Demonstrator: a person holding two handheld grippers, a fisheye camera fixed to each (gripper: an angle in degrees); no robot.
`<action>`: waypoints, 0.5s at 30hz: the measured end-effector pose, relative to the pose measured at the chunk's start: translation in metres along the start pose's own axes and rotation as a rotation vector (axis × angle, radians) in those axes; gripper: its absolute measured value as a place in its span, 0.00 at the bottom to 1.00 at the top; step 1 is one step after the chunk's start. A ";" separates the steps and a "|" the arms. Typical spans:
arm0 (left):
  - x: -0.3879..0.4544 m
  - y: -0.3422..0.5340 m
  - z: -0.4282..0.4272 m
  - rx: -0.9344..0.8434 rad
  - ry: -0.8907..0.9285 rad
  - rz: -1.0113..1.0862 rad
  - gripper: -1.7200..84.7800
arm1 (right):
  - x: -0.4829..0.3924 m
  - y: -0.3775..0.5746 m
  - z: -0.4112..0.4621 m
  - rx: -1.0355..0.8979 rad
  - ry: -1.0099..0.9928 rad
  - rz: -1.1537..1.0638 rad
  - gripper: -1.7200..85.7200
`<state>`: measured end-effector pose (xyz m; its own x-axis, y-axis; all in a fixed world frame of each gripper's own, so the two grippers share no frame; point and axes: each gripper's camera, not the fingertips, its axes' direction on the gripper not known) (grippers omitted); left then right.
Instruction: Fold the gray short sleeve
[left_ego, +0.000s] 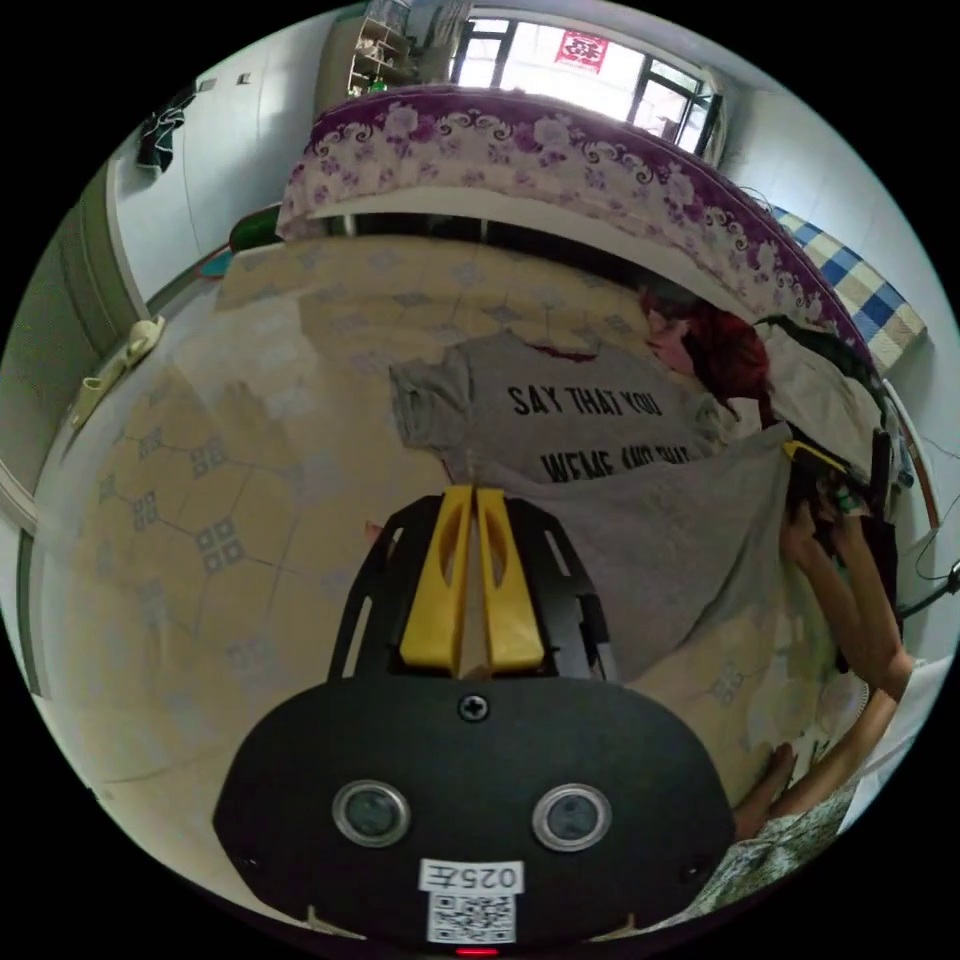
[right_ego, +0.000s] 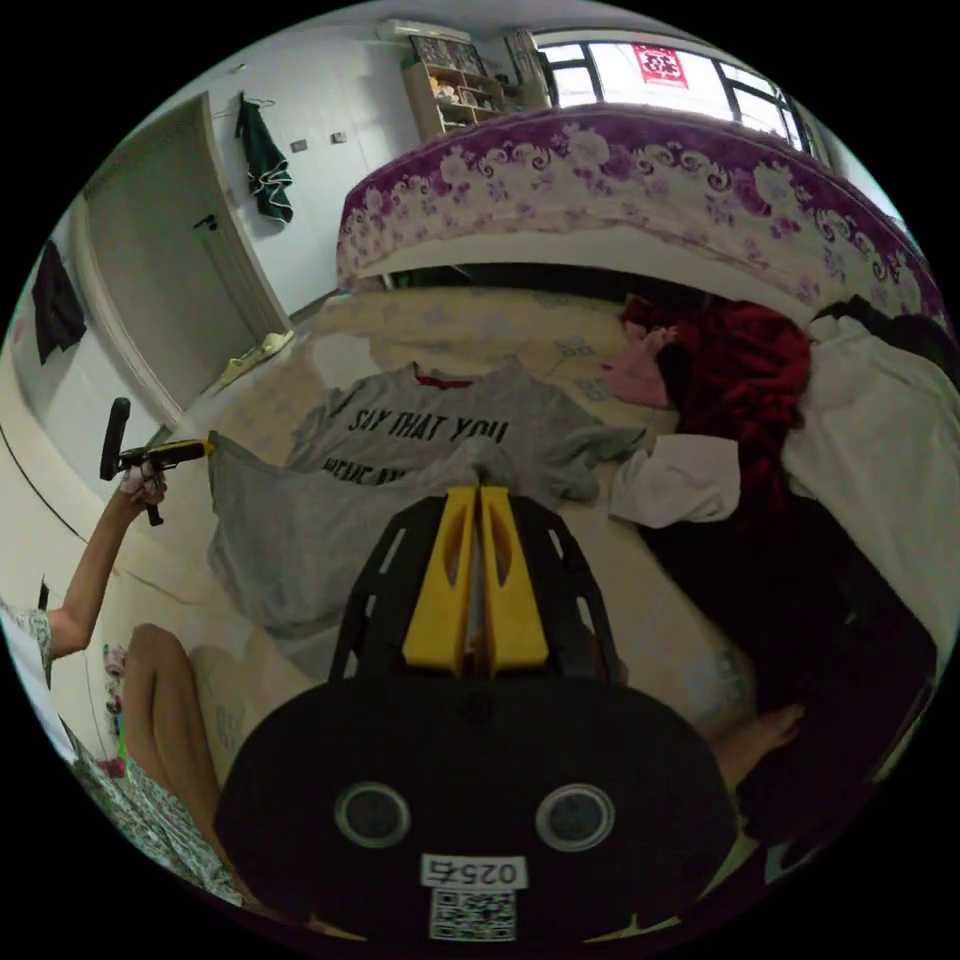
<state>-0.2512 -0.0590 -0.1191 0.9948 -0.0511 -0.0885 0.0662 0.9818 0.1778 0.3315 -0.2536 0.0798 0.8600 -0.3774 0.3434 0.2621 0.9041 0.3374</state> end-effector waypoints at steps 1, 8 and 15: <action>-0.008 -0.011 0.022 -0.030 0.011 -0.027 0.01 | 0.012 -0.007 0.024 -0.021 -0.023 0.006 0.02; -0.068 0.006 0.090 -0.259 -0.086 -0.166 0.11 | 0.062 0.030 0.079 -0.258 -0.033 0.091 0.15; -0.047 0.133 0.014 -0.139 0.351 -0.042 0.11 | 0.053 0.136 0.020 -0.191 -0.225 0.202 0.17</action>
<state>-0.2877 0.0713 -0.0778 0.9027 -0.0499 -0.4273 0.0715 0.9968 0.0348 0.4039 -0.1549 0.1618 0.7903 -0.2026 0.5782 0.1922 0.9781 0.0801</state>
